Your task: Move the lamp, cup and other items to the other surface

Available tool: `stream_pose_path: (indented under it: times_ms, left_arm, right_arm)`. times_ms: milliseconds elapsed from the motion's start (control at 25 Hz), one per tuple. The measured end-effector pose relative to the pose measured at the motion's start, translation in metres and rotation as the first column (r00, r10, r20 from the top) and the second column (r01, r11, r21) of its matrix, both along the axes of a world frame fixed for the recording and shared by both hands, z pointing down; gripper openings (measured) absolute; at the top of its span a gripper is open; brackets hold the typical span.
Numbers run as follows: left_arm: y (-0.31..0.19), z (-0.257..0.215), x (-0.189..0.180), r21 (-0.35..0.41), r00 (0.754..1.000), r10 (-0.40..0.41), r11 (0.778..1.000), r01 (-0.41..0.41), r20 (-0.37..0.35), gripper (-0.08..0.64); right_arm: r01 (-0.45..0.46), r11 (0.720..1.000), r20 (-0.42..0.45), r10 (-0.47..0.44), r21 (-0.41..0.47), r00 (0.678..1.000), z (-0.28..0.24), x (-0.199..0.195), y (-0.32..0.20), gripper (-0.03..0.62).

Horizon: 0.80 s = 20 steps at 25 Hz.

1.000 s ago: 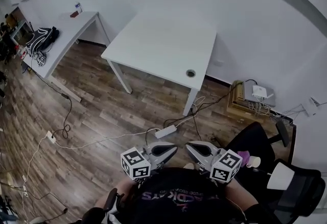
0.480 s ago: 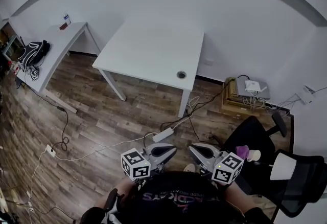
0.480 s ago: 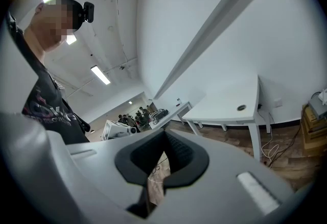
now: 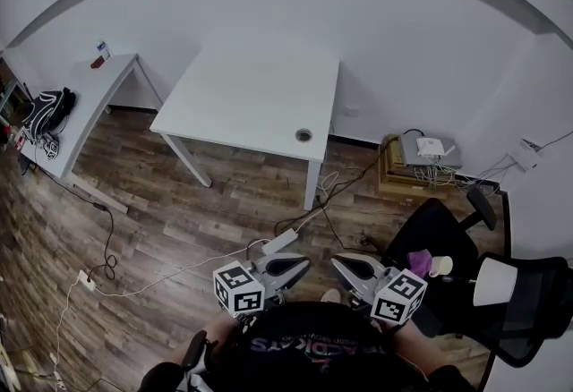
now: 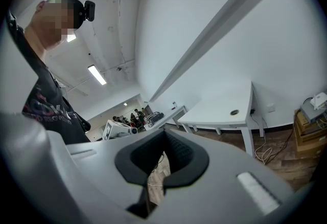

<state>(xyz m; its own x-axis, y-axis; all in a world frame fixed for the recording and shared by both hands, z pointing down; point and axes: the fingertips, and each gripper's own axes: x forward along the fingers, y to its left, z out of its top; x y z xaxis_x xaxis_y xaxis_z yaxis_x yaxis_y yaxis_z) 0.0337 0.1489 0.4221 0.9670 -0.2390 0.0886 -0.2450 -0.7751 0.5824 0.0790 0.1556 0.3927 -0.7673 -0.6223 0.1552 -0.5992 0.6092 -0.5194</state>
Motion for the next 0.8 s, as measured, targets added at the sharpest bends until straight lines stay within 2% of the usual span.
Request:
stream_pose_path:
  times_ms: [800]
  left_arm:
    - [0.006, 0.004, -0.014, -0.022, 1.000, -0.021, 1.000, 0.021, 0.010, -0.002]
  right_arm:
    - [0.026, 1.000, 0.007, -0.026, 0.003, 1.000, 0.000, -0.014, 0.006, 0.003]
